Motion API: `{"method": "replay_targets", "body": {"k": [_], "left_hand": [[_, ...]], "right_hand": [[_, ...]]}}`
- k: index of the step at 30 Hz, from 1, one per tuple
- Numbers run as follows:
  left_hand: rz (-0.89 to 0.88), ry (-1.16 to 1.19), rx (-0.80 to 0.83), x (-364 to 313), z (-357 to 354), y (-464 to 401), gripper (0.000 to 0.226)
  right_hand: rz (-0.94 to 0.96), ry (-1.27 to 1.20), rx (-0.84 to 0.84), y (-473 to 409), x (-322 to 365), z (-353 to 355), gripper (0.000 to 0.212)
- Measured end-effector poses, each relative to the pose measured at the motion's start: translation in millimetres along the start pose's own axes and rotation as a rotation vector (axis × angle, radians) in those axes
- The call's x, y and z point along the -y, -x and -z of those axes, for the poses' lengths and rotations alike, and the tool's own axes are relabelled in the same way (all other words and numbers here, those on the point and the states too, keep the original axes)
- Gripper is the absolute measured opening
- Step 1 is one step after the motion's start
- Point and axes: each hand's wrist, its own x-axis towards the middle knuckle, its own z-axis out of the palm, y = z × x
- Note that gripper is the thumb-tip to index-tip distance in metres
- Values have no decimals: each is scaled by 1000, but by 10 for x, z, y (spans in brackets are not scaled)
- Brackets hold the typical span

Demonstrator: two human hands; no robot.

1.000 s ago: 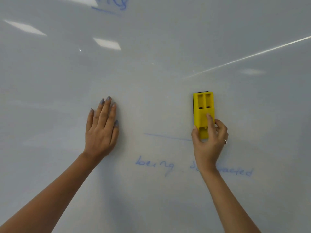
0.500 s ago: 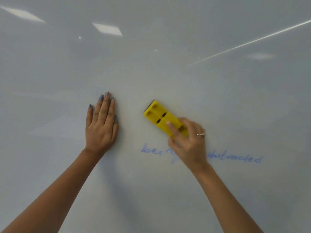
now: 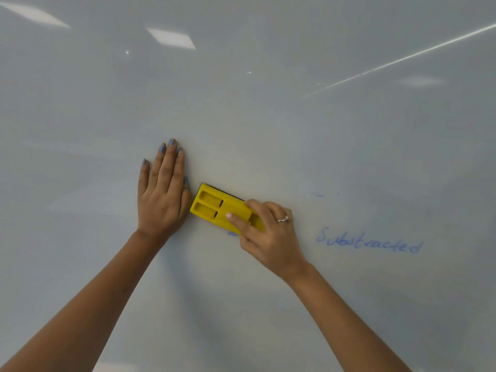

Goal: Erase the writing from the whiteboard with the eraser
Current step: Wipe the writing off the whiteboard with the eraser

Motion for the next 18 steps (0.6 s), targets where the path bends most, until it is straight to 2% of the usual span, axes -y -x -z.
{"method": "replay_targets", "body": {"k": [3, 7, 13, 15, 18], "left_hand": [[-6, -3, -5, 10, -13, 11, 50], [-8, -3, -7, 17, -29, 17, 49], [0, 3, -11, 2, -26, 14, 49], [1, -6, -12, -9, -21, 12, 50], [2, -17, -8, -17, -17, 11, 51]], "right_hand": [[36, 29, 29, 108, -198, 122, 41], [-95, 66, -72, 165, -667, 343, 49], [-632, 73, -386, 258, -1119, 507, 47], [-638, 85, -382, 293, -1022, 454, 47], [-465, 50, -311, 369, -759, 355, 46]]}}
